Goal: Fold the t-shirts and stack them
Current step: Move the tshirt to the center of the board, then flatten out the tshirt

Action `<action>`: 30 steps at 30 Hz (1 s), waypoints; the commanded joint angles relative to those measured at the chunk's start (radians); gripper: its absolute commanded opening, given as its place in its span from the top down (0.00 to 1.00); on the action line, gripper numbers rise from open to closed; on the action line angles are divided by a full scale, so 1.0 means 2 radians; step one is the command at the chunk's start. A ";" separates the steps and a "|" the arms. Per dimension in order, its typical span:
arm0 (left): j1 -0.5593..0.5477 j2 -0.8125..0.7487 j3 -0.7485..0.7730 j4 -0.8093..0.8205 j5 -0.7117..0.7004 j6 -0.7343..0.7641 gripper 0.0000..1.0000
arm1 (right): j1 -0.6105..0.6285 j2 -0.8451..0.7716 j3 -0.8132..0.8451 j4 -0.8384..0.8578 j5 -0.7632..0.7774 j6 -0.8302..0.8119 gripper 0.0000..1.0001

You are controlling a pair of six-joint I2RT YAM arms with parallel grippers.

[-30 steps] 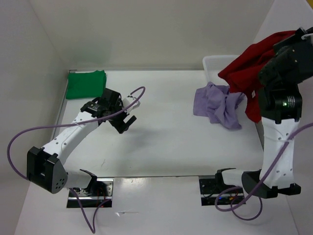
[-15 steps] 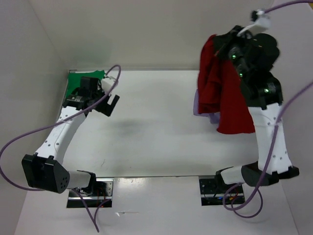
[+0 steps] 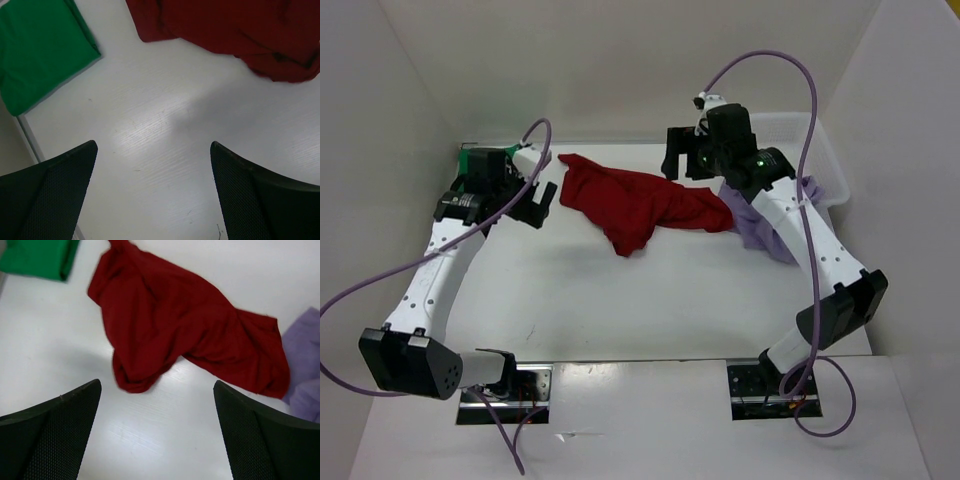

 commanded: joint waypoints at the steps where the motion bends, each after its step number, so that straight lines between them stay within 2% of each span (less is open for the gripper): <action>1: 0.002 -0.007 -0.019 0.000 0.022 0.010 0.00 | -0.003 -0.018 -0.038 0.035 0.024 -0.001 0.03; 7: -0.003 0.021 -0.033 0.000 0.026 0.010 0.00 | 0.007 0.027 -0.154 0.071 0.029 0.044 0.03; 10: -0.008 0.044 -0.044 0.011 0.031 0.010 0.00 | 0.019 0.058 -0.175 0.105 0.024 0.074 0.03; 14: -0.013 0.093 -0.040 0.011 0.026 0.010 0.00 | 0.061 0.120 -0.150 0.130 0.003 0.080 0.03; 17: -0.013 0.110 -0.024 0.011 0.025 -0.004 0.00 | 0.090 0.196 -0.094 0.122 0.003 0.080 0.03; 19: -0.013 0.105 -0.018 0.011 0.025 -0.004 0.00 | 0.101 0.237 -0.062 0.122 -0.002 0.093 0.03; 23: -0.013 0.090 -0.038 0.011 0.006 0.001 0.00 | 0.105 0.260 -0.057 0.126 -0.016 0.108 0.05; 26: -0.013 0.075 -0.052 0.011 0.001 0.001 0.00 | 0.110 0.275 -0.053 0.117 -0.021 0.103 0.18; 27: -0.013 0.070 -0.058 0.011 0.001 0.001 0.00 | 0.110 0.281 -0.053 0.117 -0.021 0.099 0.43; 30: -0.013 0.066 -0.058 0.011 -0.004 0.001 0.00 | 0.110 0.274 -0.053 0.104 -0.021 0.099 0.92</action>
